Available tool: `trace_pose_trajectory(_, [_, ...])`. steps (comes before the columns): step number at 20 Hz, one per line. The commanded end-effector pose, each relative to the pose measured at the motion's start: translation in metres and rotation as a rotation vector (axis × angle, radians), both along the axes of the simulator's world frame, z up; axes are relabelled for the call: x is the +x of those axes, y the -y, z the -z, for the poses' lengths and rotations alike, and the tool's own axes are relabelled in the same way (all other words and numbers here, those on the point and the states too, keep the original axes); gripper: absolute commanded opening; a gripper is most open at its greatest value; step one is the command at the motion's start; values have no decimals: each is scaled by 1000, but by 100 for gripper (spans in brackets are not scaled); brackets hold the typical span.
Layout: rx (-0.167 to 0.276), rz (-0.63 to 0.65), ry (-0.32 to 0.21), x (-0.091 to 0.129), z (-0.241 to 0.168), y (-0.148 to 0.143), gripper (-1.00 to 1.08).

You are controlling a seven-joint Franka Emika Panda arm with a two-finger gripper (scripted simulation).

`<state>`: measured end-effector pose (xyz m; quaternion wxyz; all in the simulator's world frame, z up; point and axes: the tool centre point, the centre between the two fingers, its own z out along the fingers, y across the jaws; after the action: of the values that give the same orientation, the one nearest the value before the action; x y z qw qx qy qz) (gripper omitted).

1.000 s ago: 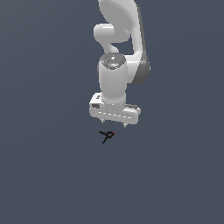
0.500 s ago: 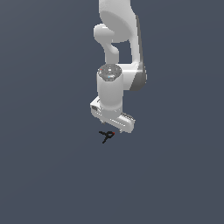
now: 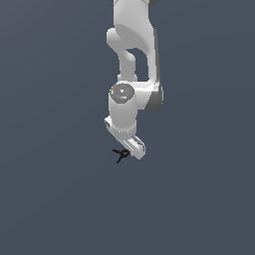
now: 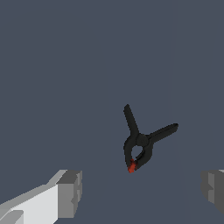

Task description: Pick up the object and move it to a goal position.

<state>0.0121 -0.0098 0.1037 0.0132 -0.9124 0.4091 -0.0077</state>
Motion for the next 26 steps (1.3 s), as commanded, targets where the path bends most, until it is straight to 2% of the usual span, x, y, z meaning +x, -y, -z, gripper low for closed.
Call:
trace_pose_trajectory(1, [-1,77,-6,-2,8,3,100])
trace_pose_trajectory(7, [-5,234,-18,-5,25,9,100])
trace_pose_trajectory(13, [-10,335,-25,-8,35,13,100])
trace_pose_trajectory(26, [-13,380,-28,-9,46,15,100])
